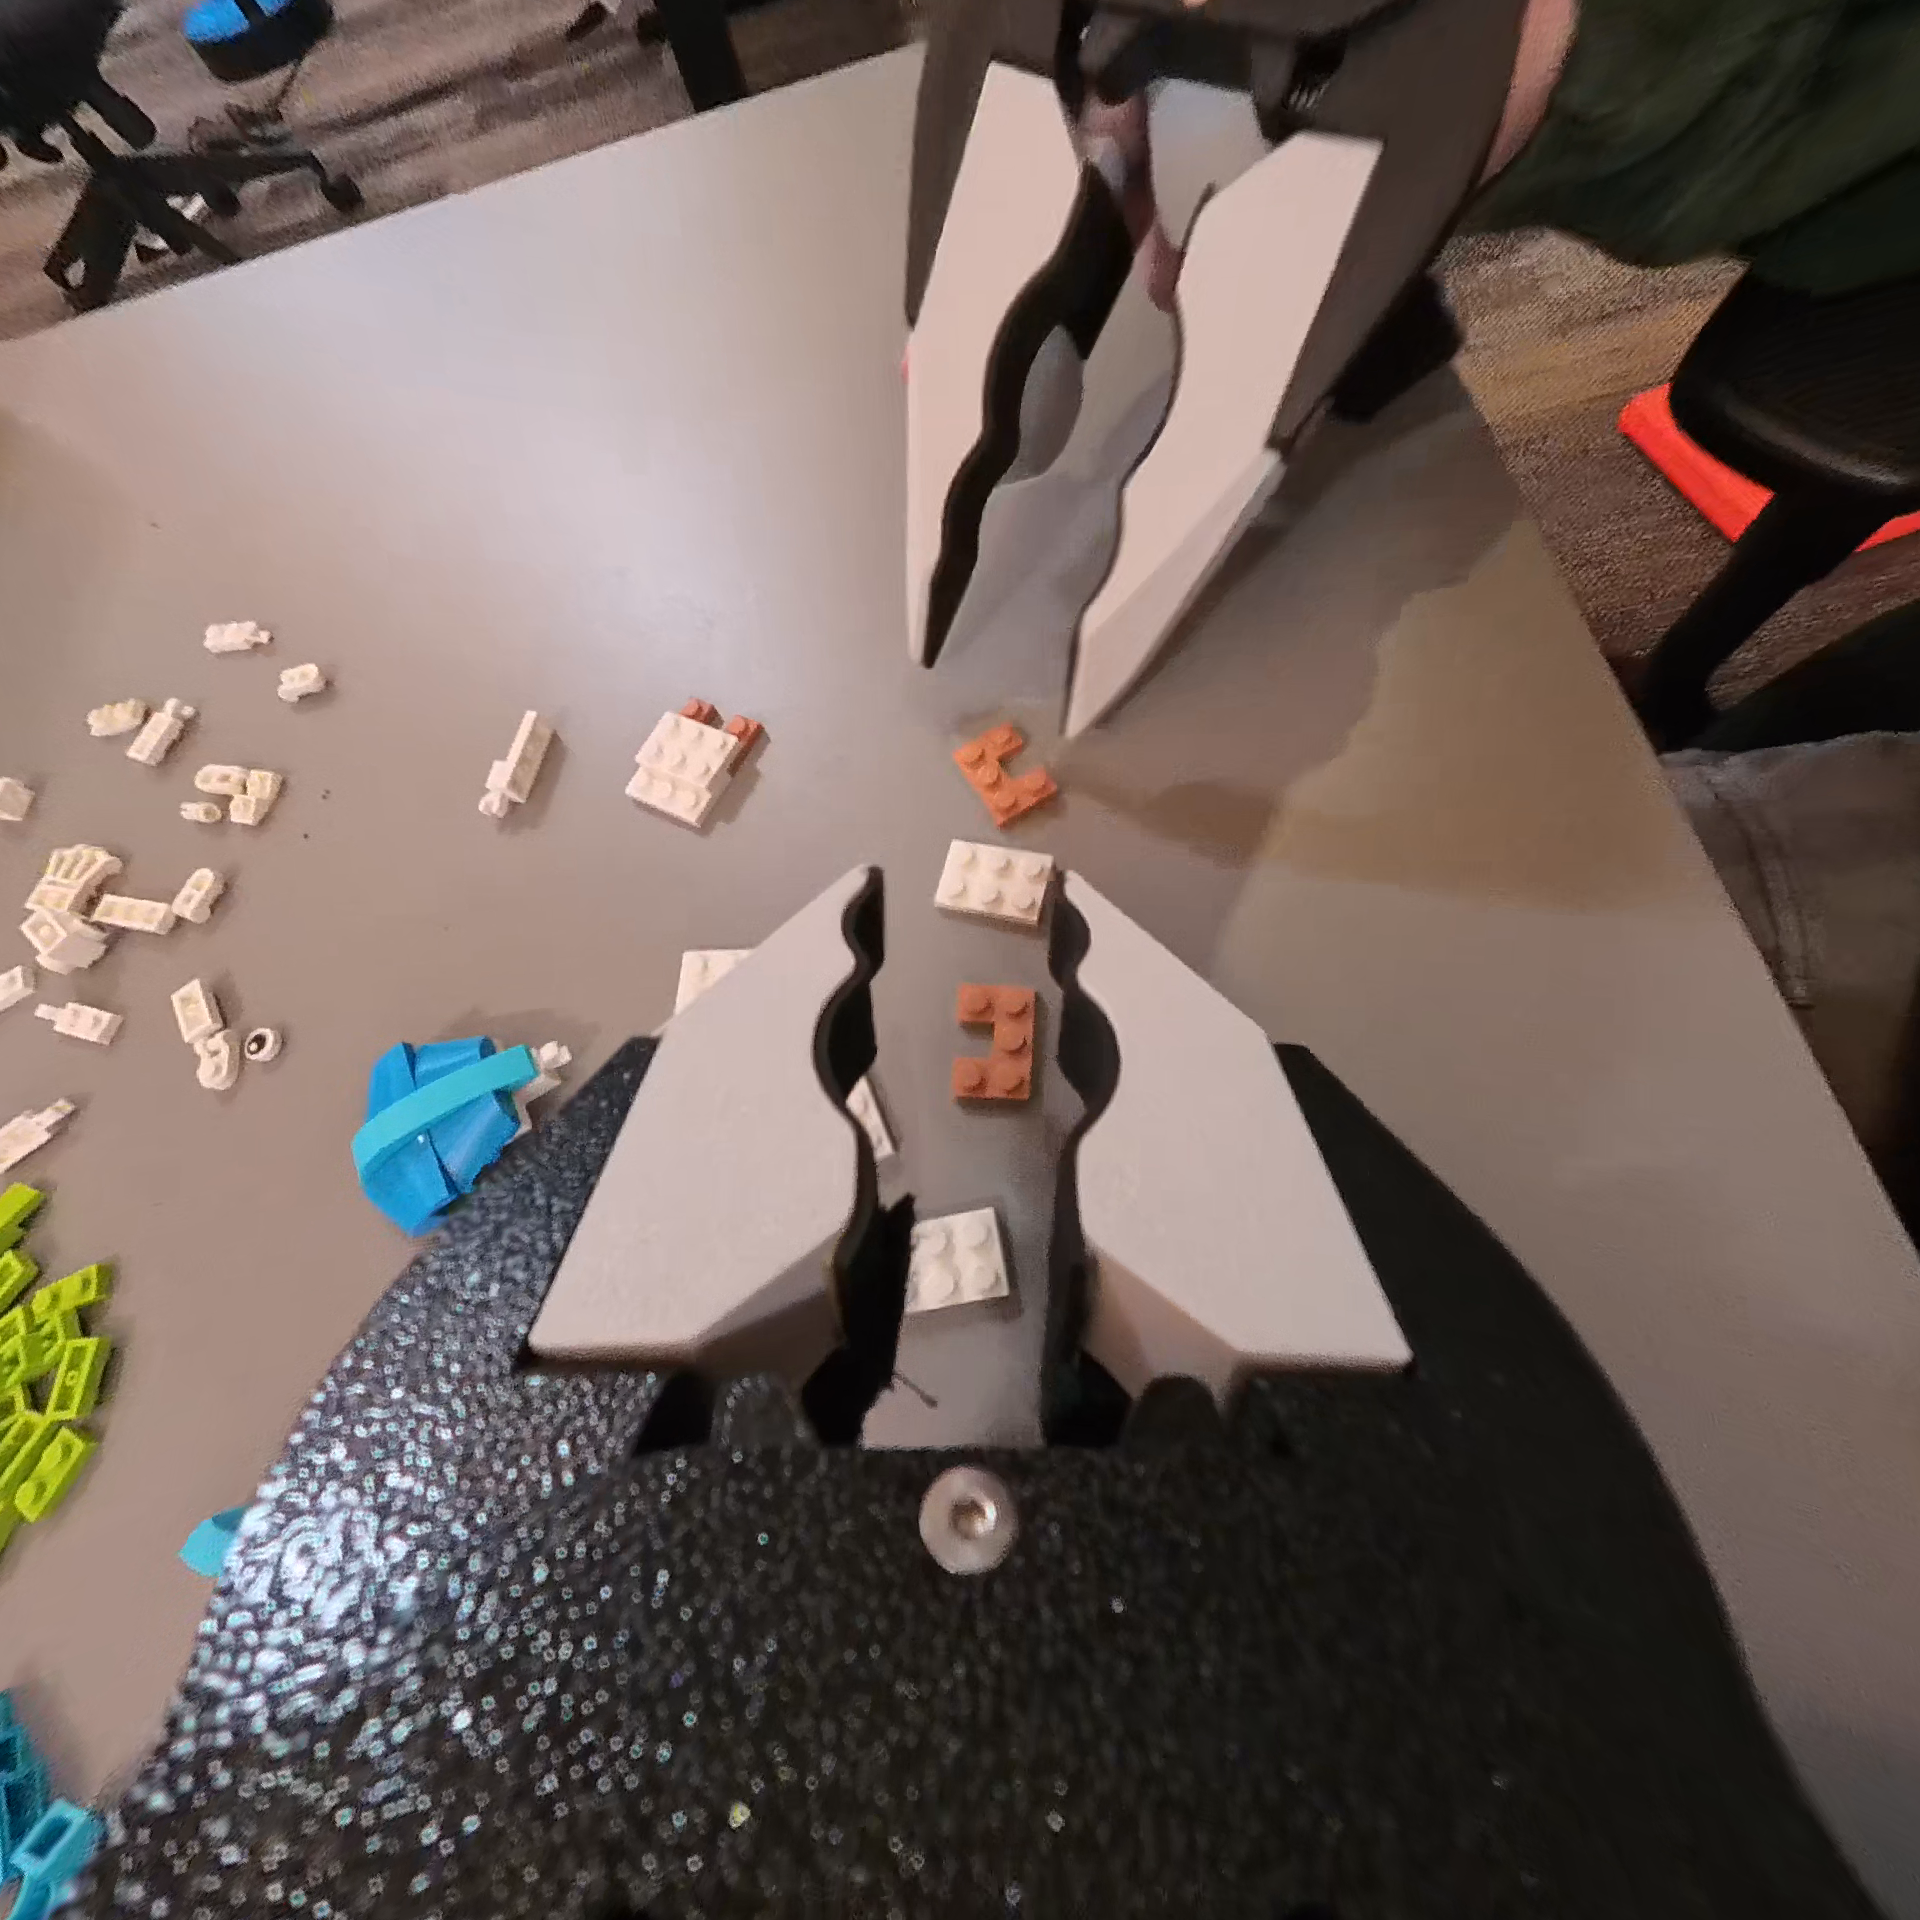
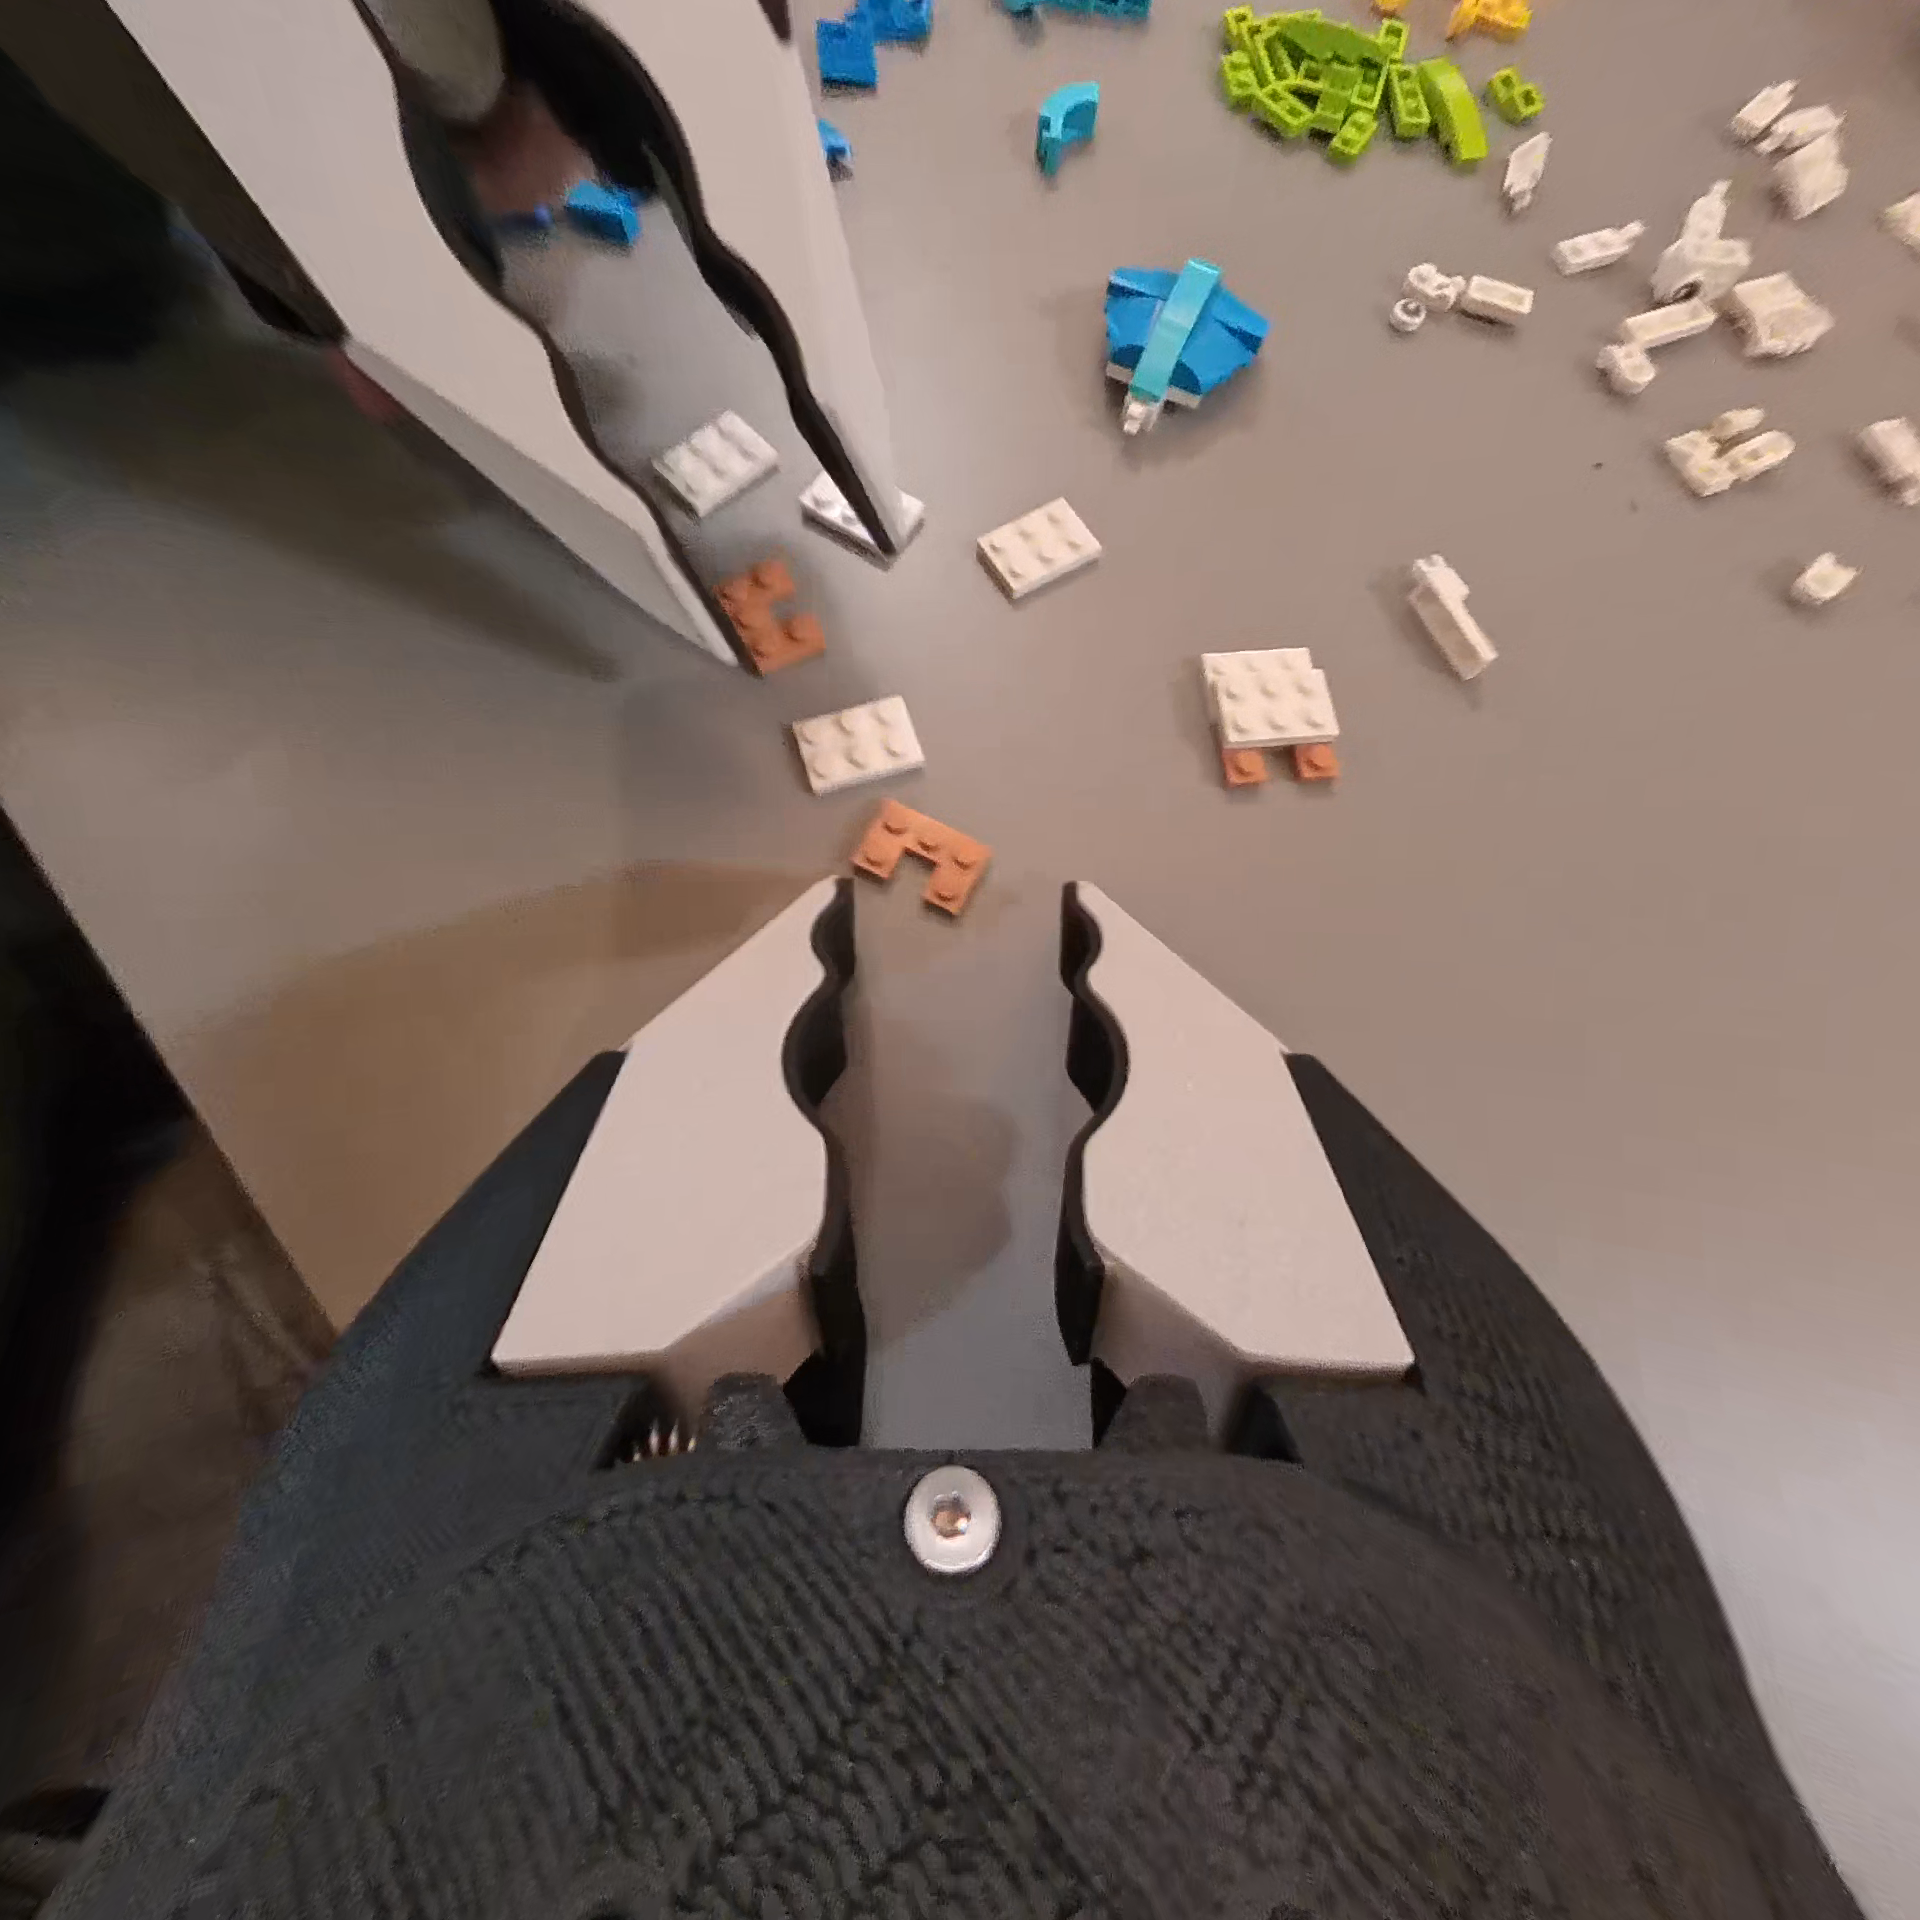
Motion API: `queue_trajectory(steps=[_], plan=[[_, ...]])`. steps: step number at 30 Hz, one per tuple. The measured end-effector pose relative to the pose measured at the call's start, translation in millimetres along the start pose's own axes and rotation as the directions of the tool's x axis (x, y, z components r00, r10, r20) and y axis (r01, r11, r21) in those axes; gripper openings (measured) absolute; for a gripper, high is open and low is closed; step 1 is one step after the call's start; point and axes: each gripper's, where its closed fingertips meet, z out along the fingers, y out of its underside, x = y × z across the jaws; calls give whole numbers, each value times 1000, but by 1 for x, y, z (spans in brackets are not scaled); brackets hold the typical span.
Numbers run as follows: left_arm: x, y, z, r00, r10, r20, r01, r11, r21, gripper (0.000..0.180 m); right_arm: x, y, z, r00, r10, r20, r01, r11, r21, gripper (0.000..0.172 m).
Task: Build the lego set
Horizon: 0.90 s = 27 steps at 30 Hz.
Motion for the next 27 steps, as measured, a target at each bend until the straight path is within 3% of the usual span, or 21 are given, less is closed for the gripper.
queue_trajectory(steps=[11, 16, 20, 23, 27], plan=[[6, 11, 10, 998, -20, -56, 17, 999, -44, 33, -12, 1, 12, 987, 139, -81, -142, 989, -34, 39], [11, 14, 20, 997, 11, -76, -17, 996, -86, 35, -7, 0, 12, 987, 137, -89, -140, 990, -22, 26], [2, 11, 18, 999, -2, -38, -1, 998, -69, 38, -14, 0, 12, 999, 44, 15, -44, 999, -20, 25], [6, 7, 16, 994, -43, -98, 39, 998, -39, 41, -35, -1, 11, 978, -96, 184, 95, 995, 15, 25], [8, 15, 22, 988, -26, -150, 12, 996, -90, 44, -41, 0, 9, 962, -135, 236, 133, 991, 26, 25]])
